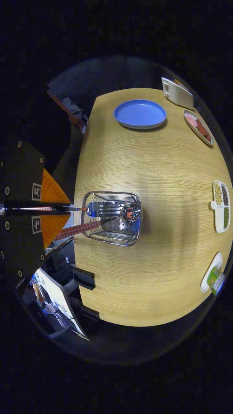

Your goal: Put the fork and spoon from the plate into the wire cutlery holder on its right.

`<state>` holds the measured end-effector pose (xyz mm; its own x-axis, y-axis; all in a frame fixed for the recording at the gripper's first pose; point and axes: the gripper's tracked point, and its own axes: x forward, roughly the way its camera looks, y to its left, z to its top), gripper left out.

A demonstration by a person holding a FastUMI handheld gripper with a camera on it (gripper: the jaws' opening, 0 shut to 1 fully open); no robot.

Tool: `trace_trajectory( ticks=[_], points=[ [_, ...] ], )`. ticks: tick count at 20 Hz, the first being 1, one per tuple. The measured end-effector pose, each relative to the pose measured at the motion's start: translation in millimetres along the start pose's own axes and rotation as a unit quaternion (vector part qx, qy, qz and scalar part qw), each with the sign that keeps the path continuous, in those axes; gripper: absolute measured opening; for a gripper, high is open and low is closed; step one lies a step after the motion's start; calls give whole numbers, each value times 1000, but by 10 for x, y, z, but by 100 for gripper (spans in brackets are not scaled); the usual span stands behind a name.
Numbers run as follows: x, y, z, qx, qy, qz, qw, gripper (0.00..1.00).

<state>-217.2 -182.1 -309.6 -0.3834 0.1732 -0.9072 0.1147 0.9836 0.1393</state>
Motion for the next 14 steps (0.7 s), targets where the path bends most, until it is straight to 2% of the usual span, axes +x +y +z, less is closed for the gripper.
trace_trajectory(
  ticks=[6,9,14],
  points=[
    [-13,-6,139,-10,44,24,999,3],
    [-10,-61,152,-18,58,19,998,7],
    [-6,-74,231,2,56,29,998,11]
  ],
)
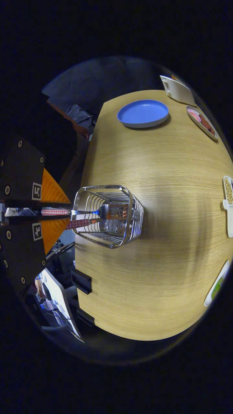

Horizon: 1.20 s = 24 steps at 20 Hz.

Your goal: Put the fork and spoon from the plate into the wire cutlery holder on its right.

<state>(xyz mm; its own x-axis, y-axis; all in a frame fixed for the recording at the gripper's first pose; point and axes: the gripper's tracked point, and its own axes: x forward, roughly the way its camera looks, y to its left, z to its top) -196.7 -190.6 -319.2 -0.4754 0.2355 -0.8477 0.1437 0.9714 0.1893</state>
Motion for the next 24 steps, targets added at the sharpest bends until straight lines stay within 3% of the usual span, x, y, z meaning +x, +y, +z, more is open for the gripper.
trace_trajectory(
  ticks=[5,9,13,17,20,22,24],
  points=[
    [-112,26,29,-2,-26,5,1000,10],
    [-264,95,125,-1,-91,17,996,11],
    [-555,187,235,28,-197,54,979,26],
    [-862,176,321,36,-315,60,947,41],
    [-1066,160,360,33,-400,52,914,50],
    [-1242,177,417,34,-462,50,885,53],
    [-1493,190,447,33,-530,48,846,58]
  ],
)
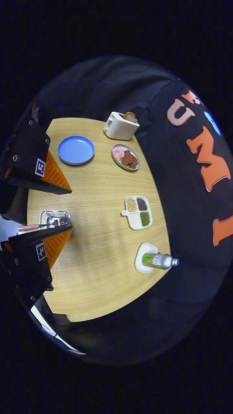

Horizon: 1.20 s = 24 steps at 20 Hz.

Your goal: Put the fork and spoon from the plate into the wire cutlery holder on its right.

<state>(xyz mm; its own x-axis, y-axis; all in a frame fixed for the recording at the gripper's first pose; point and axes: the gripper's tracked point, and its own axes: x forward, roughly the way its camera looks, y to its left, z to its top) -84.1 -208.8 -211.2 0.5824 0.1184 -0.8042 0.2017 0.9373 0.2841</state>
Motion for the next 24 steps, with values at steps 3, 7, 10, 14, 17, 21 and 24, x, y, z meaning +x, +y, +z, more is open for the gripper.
trace_trajectory(
  ticks=[3,7,10,14,17,21,24],
  points=[
    [-137,71,329,-8,-113,2,994,64],
    [-404,78,667,-29,-234,-16,972,73],
    [-620,84,927,-40,-319,-27,947,77],
    [-929,122,1134,-41,-408,-26,912,79],
    [-1126,151,1297,-49,-456,-26,888,79],
    [-1334,161,1390,-80,-498,-53,862,86],
    [-1556,271,1460,-107,-538,-55,834,87]
  ],
)
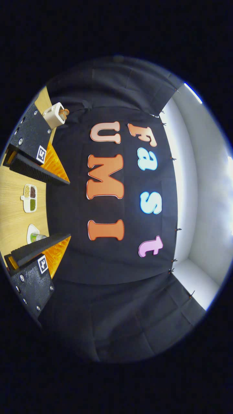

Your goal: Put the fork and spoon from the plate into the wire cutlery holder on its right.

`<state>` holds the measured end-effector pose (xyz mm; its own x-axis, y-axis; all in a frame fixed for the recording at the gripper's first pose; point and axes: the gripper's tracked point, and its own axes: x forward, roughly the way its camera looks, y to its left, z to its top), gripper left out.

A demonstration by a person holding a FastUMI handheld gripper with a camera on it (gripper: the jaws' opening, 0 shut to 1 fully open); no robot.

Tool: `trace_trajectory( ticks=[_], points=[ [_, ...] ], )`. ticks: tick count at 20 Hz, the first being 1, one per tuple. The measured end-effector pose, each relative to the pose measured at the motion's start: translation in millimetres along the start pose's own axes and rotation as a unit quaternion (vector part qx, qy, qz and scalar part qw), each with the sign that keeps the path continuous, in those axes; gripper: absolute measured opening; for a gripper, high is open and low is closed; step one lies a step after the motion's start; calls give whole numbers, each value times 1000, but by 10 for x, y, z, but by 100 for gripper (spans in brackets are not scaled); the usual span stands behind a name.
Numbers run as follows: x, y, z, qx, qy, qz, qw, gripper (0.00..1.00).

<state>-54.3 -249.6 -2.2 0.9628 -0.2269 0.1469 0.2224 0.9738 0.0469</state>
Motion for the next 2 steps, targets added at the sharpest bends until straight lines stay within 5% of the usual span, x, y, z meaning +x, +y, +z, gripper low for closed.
trace_trajectory(
  ticks=[2],
  points=[
    [-9,38,55,5,-10,0,1000,88]
  ],
)
